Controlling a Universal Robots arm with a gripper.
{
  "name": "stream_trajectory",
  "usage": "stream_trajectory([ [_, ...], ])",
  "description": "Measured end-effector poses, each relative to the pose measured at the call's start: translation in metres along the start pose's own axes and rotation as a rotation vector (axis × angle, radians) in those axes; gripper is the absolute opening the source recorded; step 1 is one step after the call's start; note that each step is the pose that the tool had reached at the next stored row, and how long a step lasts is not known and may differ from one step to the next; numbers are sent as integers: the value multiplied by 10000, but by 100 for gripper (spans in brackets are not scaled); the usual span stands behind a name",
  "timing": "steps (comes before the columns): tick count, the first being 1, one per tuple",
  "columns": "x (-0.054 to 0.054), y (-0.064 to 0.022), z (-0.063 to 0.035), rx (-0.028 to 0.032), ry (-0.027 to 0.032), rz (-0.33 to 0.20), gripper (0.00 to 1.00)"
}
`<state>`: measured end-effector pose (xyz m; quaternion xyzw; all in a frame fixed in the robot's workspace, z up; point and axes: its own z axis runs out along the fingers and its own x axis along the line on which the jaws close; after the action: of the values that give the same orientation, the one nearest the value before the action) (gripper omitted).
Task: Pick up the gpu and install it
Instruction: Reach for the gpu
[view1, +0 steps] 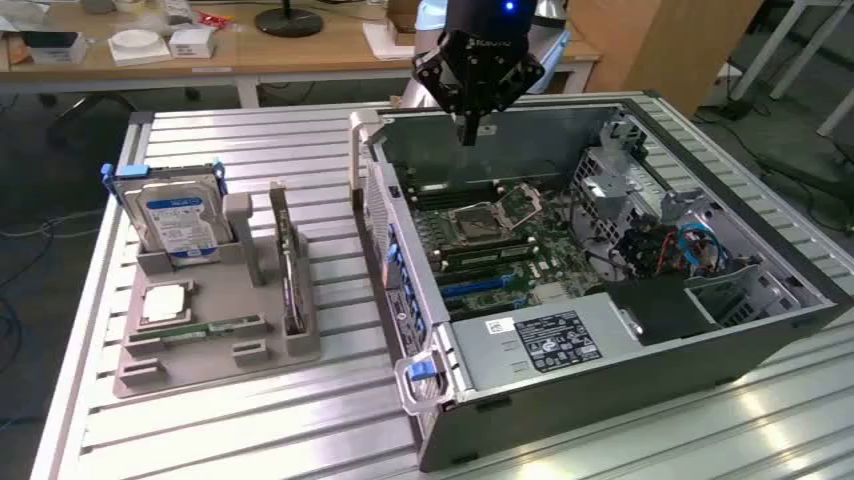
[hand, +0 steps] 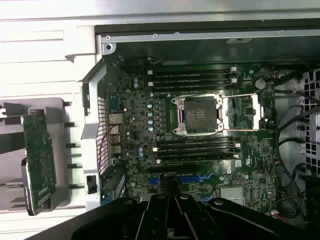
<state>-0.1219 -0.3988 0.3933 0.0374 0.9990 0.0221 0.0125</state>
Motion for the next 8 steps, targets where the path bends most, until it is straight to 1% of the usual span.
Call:
stream_trajectory([
  [4,11,-1,-1,1,-1,1,10],
  [8,67,-5,-2,0,0,0,10],
])
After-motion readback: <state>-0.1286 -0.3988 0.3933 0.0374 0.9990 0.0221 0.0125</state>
